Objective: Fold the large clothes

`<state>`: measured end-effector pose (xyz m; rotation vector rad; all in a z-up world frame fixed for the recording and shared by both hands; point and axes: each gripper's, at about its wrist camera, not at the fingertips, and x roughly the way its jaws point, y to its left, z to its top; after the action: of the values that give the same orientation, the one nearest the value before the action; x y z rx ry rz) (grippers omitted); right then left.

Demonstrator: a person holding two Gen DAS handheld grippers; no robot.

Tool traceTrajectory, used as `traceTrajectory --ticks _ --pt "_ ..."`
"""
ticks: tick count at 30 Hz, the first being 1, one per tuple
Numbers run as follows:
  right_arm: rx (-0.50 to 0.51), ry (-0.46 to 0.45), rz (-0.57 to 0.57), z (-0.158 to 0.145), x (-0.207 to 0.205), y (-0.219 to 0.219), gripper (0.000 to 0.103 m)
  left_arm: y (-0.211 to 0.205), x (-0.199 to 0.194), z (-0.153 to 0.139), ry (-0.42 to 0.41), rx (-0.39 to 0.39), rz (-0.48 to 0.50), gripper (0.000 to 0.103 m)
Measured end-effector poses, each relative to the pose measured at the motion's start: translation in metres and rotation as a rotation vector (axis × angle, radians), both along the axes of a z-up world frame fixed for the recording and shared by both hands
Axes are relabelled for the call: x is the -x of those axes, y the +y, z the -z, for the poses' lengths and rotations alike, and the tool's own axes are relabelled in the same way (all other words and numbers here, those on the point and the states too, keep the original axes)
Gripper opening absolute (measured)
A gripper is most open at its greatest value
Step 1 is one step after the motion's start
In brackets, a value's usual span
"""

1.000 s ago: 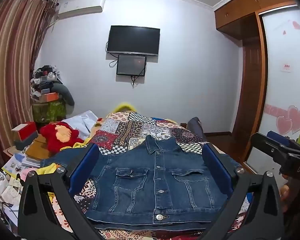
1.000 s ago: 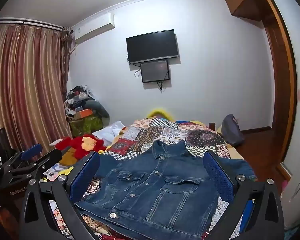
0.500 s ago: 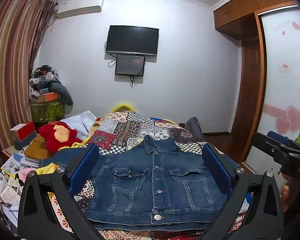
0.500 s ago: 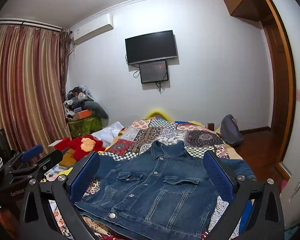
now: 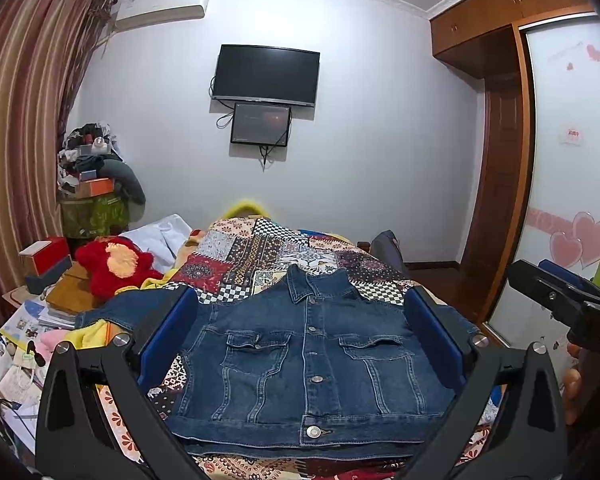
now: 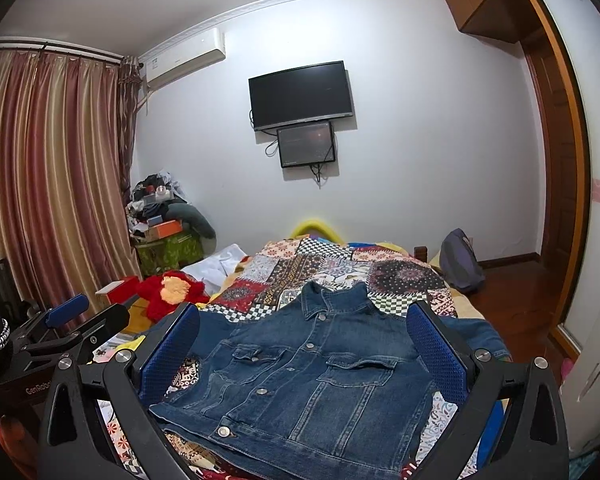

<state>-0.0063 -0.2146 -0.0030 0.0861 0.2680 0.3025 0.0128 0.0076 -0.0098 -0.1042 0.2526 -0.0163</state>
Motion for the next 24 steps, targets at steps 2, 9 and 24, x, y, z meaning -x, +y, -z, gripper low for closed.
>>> traceTrajectory --ticks 2,9,24 --pt "-0.001 0.000 -0.001 0.0004 0.0003 -0.0001 0.103 0.0001 -0.0006 0.0002 0.003 0.001 0.000 0.103" --pt "-0.001 0.003 0.001 0.0010 0.0015 -0.0004 0.103 0.0007 -0.0009 0.0004 0.003 0.001 -0.003 0.103" --pt "-0.006 0.002 0.000 0.0014 0.0015 -0.0007 0.103 0.0009 -0.0018 0.0003 -0.001 -0.004 -0.004 0.103"
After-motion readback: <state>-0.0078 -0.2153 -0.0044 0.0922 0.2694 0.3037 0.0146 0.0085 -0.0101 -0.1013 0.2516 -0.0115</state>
